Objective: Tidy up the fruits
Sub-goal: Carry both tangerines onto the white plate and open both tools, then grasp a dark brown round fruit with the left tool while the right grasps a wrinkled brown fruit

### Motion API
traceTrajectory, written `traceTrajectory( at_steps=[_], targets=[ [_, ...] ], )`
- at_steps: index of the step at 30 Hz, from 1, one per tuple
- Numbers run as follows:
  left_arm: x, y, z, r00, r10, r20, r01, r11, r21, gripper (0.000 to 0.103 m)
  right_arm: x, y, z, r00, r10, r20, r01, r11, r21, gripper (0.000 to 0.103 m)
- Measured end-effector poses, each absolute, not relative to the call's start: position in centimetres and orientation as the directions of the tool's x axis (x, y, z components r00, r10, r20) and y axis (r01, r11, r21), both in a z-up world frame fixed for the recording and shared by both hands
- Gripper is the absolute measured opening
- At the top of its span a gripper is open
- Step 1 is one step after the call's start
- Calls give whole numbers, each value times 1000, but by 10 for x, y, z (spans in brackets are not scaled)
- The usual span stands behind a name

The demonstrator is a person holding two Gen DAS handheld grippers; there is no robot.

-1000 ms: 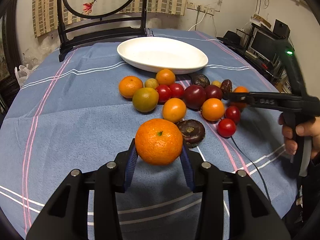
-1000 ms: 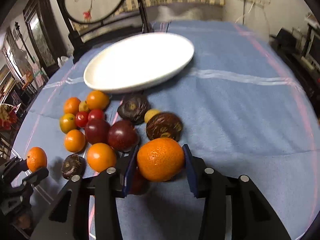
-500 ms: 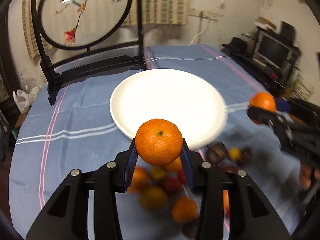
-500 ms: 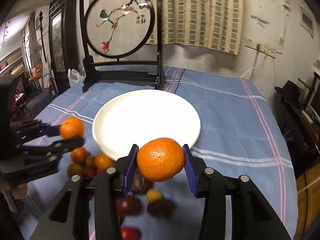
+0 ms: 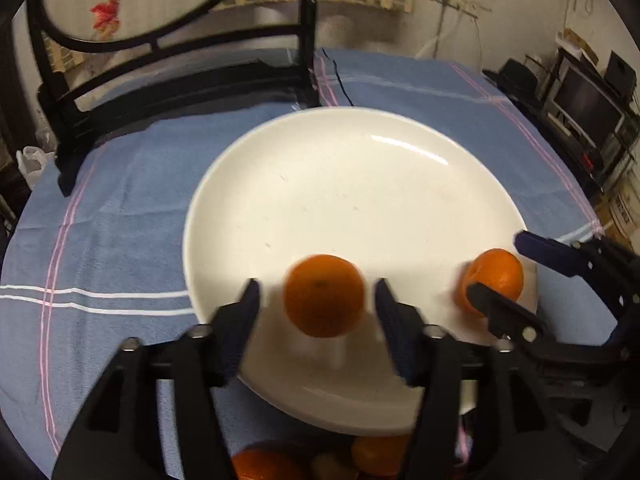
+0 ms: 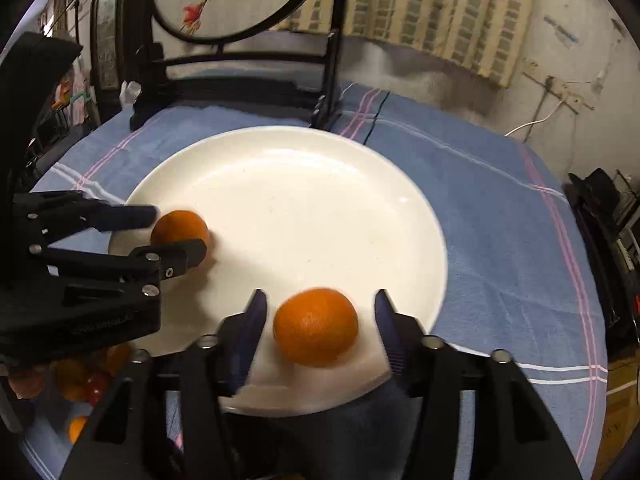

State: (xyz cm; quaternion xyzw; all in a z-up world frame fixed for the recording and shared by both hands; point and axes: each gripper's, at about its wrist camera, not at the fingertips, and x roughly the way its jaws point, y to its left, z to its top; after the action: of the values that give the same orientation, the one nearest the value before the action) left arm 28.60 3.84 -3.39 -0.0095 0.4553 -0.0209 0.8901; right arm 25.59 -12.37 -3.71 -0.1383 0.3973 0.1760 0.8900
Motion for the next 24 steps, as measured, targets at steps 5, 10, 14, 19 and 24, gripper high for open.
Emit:
traceTrajectory(
  at_steps=[5, 10, 14, 19, 24],
  targets=[
    [255, 47, -8, 654, -52, -755, 15, 998, -56, 80, 238, -145, -22, 645, 221, -732, -390, 918, -66, 61],
    [198, 54, 5, 688, -38, -725, 11, 999, -42, 88, 197, -172, -13, 659, 215, -720, -356, 933, -47, 71],
    [155, 57, 0, 691, -37, -722, -1, 999, -53, 89, 156, -187, -15, 651, 227, -724, -347, 938, -18, 79],
    [103, 59, -13, 678, -50, -733, -21, 996, -87, 90, 106, -196, -24, 653, 238, -719, -340, 940, 3, 84],
    [71, 52, -26, 658, -73, -750, -16, 994, -111, 90, 70, -204, -40, 622, 260, -739, -321, 945, 62, 84]
  ],
)
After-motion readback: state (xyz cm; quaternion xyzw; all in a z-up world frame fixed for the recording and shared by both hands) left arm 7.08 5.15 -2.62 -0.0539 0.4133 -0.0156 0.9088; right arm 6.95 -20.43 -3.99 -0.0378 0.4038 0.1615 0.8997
